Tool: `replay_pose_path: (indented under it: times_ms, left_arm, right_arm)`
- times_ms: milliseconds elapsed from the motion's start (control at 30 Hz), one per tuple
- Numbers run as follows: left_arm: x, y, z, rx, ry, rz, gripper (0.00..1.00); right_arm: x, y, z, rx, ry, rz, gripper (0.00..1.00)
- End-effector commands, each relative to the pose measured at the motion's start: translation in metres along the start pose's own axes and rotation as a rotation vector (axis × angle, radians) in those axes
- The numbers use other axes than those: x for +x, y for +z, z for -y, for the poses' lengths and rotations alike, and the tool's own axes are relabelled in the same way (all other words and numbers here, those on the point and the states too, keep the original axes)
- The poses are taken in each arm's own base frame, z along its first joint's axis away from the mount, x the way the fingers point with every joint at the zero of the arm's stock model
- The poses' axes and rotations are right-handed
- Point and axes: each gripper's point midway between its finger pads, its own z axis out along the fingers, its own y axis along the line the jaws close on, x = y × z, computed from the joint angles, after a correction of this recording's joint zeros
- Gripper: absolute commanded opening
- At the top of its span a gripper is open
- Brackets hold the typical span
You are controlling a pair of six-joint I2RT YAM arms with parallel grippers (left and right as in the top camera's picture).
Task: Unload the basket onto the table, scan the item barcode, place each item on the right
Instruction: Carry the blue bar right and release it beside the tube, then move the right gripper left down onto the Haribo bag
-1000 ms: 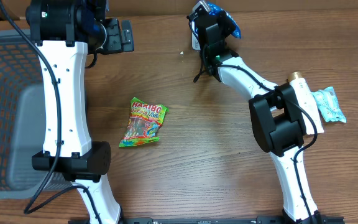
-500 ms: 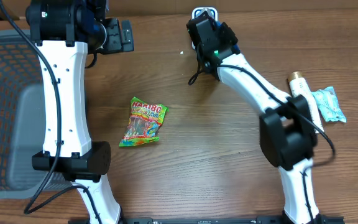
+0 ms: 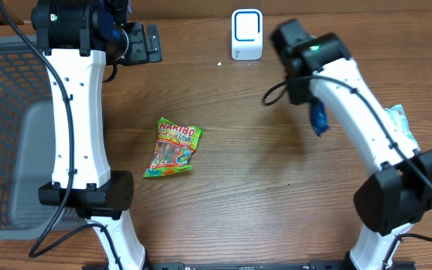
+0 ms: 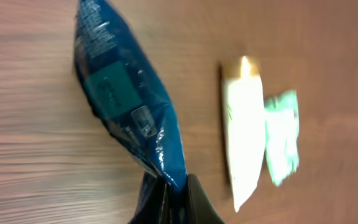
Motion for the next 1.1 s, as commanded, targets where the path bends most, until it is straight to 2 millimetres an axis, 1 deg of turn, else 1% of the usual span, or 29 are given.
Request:
replay_pose_path:
  times_ms: [0,67,200,233,267,300,367,433,500,567,633,667,767,833,867,900,967,1067]
  left_arm:
    - [0.000,0.005,0.004,0.009,-0.009,-0.012,0.99]
    - [0.000,0.005,0.004,0.009,-0.009,-0.012,1.00]
    - [0.000,0.005,0.004,0.009,-0.009,-0.012,1.00]
    - [0.000,0.005,0.004,0.009,-0.009,-0.012,1.00]
    - [0.000,0.005,0.004,0.009,-0.009,-0.012,0.99]
    - [0.000,0.005,0.004,0.009,-0.009,-0.012,0.99]
    - [0.000,0.005,0.004,0.009,-0.009,-0.012,1.00]
    - [0.000,0.005,0.004,0.009,-0.009,-0.012,1.00]
    - [0.000,0.005,0.004,0.009,-0.009,-0.012,1.00]
    - [0.000,0.005,0.004,0.009,-0.009,-0.012,0.99]
    - [0.000,0.005,0.004,0.009,-0.009,-0.012,1.00]
    - [0.000,0.005,0.004,0.009,-0.009,-0.012,1.00]
    - [0.000,0.005,0.004,0.009,-0.009,-0.012,1.00]
    - [0.000,0.005,0.004,0.009,-0.009,-0.012,1.00]
    - [0.000,0.005,0.004,0.009,-0.009,-0.012,1.00]
    - [0.000,0.005,0.004,0.009,-0.009,-0.012,0.99]
    - [0.000,0.005,0.004,0.009,-0.009,-0.012,0.99]
    - [0.000,0.005,0.004,0.009,-0.009,-0.012,1.00]
  right_arm:
    - [0.025,0.039,0.022,0.028,0.122,-0.120,0.04]
    - [0.041,0.063,0.034,0.047,0.150,-0.177,0.04]
    - [0.060,0.098,0.051,0.064,0.198,-0.228,0.04]
    - [0.062,0.104,0.054,0.066,0.213,-0.230,0.07]
    - [0.063,0.109,0.057,0.066,0.228,-0.227,0.22]
    - [0.062,0.113,0.060,0.067,0.245,-0.221,0.44]
    - [0.058,0.116,0.064,0.061,0.270,-0.206,0.67]
    - [0.052,0.116,0.065,0.055,0.281,-0.185,0.78]
    - [0.044,0.112,0.061,0.024,0.275,-0.166,0.83]
    - [0.028,0.097,0.046,-0.085,0.258,-0.141,0.86]
    - [0.015,0.083,0.033,-0.176,0.266,-0.120,0.86]
    - [0.006,0.071,0.022,-0.254,0.265,-0.105,0.86]
    - [-0.020,0.031,-0.026,-0.549,0.254,-0.051,0.84]
    - [-0.037,-0.003,-0.070,-0.807,0.214,-0.002,0.80]
    - [-0.042,-0.018,-0.087,-0.905,0.191,0.017,0.78]
    - [-0.044,-0.026,-0.100,-0.957,0.180,0.023,0.78]
    - [-0.042,-0.032,-0.123,-0.982,0.207,0.001,0.77]
    - [-0.028,-0.036,-0.158,-0.996,0.188,-0.048,0.77]
